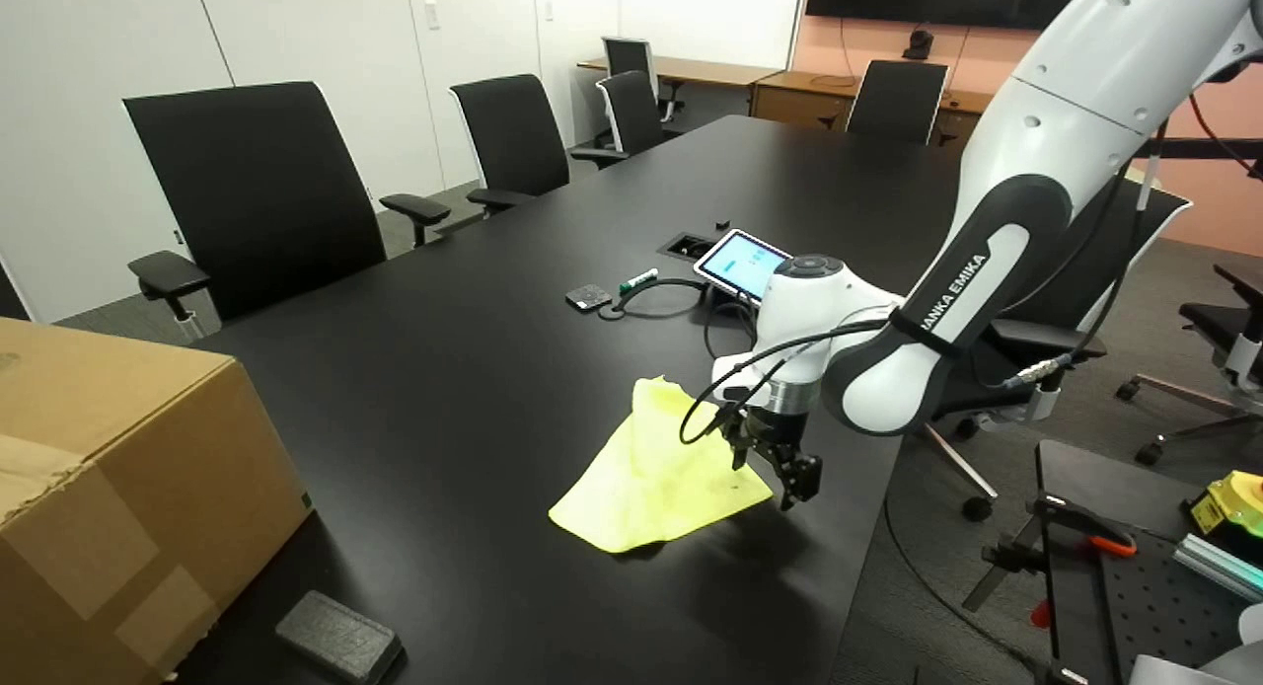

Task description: Fold the towel in half

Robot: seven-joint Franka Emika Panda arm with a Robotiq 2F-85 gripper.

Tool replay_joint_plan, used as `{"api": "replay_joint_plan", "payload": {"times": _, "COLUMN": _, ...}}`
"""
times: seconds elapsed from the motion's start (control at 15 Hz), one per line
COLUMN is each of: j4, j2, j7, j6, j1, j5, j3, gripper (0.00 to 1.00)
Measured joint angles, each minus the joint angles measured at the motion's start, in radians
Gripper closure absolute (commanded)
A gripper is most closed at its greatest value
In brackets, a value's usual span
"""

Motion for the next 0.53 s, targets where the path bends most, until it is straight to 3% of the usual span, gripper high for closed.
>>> {"api": "replay_joint_plan", "payload": {"times": 0.53, "j4": 0.035, "j2": 0.030, "j7": -0.040, "j6": 0.004, "j1": 0.000, "j5": 0.000, "j3": -0.003, "gripper": 0.00}}
